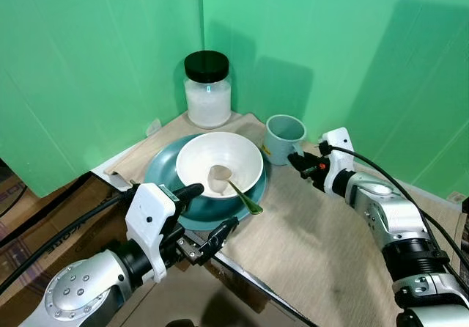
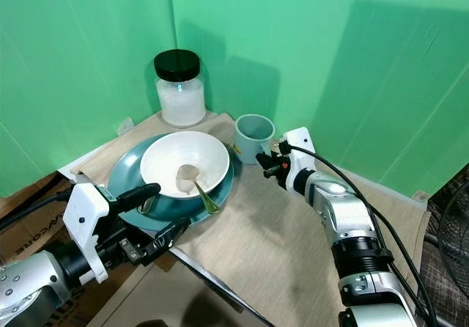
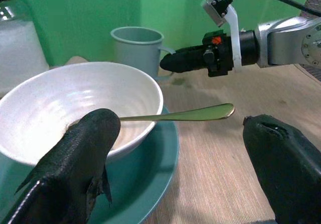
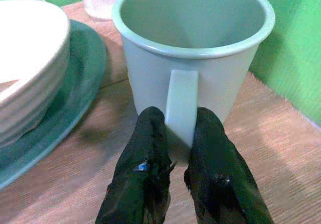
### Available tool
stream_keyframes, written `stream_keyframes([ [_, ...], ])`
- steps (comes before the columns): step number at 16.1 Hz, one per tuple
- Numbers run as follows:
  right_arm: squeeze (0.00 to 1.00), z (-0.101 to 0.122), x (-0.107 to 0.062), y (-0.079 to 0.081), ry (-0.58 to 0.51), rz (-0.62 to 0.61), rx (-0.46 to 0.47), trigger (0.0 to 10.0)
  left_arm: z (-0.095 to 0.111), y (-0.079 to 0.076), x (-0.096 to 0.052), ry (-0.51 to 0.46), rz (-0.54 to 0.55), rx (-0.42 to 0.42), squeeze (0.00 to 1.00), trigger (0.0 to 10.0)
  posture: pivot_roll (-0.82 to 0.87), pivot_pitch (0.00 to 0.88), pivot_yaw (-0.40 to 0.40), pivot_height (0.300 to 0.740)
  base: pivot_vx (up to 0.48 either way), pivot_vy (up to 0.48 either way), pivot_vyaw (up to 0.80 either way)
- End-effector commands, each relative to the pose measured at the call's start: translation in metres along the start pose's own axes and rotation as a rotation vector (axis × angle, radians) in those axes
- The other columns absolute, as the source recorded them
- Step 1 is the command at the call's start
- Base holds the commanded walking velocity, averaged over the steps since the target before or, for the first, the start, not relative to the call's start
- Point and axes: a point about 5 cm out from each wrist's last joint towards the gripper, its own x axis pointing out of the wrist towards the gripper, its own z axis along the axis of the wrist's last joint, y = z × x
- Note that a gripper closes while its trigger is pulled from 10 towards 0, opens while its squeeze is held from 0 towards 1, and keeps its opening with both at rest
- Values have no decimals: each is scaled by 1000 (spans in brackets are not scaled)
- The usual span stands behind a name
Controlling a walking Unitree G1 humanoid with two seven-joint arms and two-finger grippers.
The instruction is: Setting the table
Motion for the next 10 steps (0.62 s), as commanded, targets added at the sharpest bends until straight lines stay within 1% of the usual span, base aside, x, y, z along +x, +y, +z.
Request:
stream_keyframes([
  [1, 0, 18, -6, -2, -56, -14, -30, 0, 4, 2, 0, -12, 10, 32, 0, 10000, 130, 0, 2, 740, 0, 0, 0],
  [2, 0, 23, -10, -3, -79, -24, -30, 0, 5, 3, 0, -15, 22, 41, 0, 10000, 129, 0, 3, 740, 0, 0, 0],
  [4, 0, 35, -23, -4, -119, -47, -68, 0, 8, 6, 0, -38, 60, 61, 0, 10000, 129, 0, 3, 740, 0, 0, 0],
  [5, 0, 49, -37, -2, -170, -66, -90, 0, 11, 16, 3, -49, 144, 74, 0, 10000, 128, 0, -3, 740, 0, 0, 0],
  [6, 0, 61, -51, 4, -233, -82, -102, 0, 15, 27, 7, -74, 243, 84, 0, 10000, 126, 0, -4, 740, 0, 0, 0],
  [7, 0, 70, -64, 14, -298, -109, -112, 9608, 20, 34, 11, -116, 311, 85, 0, 10000, 116, 0, -8, 740, 0, 0, 0],
  [8, 0, 75, -73, 27, -354, -134, -102, 10000, 22, 36, 13, -144, 351, 80, 0, 10000, 113, 0, -8, 740, 0, 0, 0],
  [10, 0, 68, -79, 52, -400, -155, -62, 10000, 22, 37, 14, -162, 408, 70, 0, 10000, 95, 0, -6, 740, 0, 0, 0],
])
